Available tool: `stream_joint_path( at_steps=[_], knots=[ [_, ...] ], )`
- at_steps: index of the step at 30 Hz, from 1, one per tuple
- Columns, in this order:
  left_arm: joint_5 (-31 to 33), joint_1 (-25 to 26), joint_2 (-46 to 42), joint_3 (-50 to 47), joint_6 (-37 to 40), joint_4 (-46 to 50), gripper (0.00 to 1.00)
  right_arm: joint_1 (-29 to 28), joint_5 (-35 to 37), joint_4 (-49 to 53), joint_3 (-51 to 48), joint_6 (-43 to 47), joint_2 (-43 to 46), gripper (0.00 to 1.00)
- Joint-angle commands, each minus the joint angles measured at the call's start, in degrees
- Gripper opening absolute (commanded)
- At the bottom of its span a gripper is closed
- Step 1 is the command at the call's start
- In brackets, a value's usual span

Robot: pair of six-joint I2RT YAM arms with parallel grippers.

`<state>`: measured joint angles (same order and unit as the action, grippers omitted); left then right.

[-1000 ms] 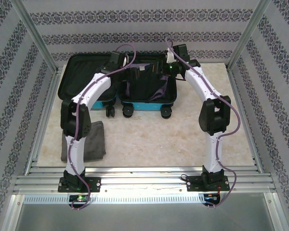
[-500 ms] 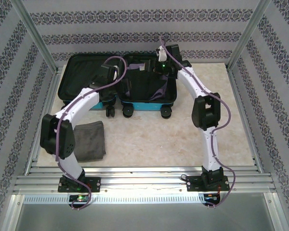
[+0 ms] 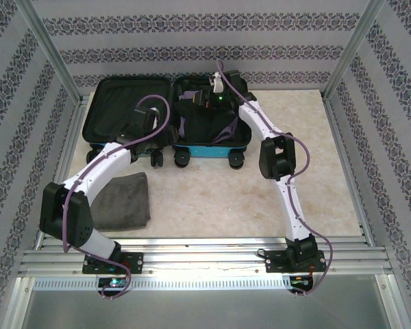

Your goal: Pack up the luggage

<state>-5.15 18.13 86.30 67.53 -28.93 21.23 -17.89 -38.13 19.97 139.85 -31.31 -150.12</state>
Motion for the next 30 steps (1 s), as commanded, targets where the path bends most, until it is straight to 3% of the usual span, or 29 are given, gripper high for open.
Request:
stream_joint_path(
  at_steps=[1,10,22,30],
  knots=[
    [2.1,-0.3,-3.6,-2.1,-1.4,2.1,0.77,1.0,2.7,-0.2,-0.9,-4.4,-1.5,0.52],
    [3.8,2.2,-12.9,-14.0,-8.9,3.8,0.78,4.2,7.5,-8.1,-23.8,-9.3,7.1,0.52],
    [12.3,2.8,-21.3,-19.5,-12.5,19.4,0.78,4.6,0.2,-10.9,-20.6,-7.1,10.4,0.54],
    [15.2,3.7,-21.4,-25.6,-16.2,21.8,0.78,4.5,-2.3,-9.2,-20.2,-2.4,17.3,0.64]
  ],
)
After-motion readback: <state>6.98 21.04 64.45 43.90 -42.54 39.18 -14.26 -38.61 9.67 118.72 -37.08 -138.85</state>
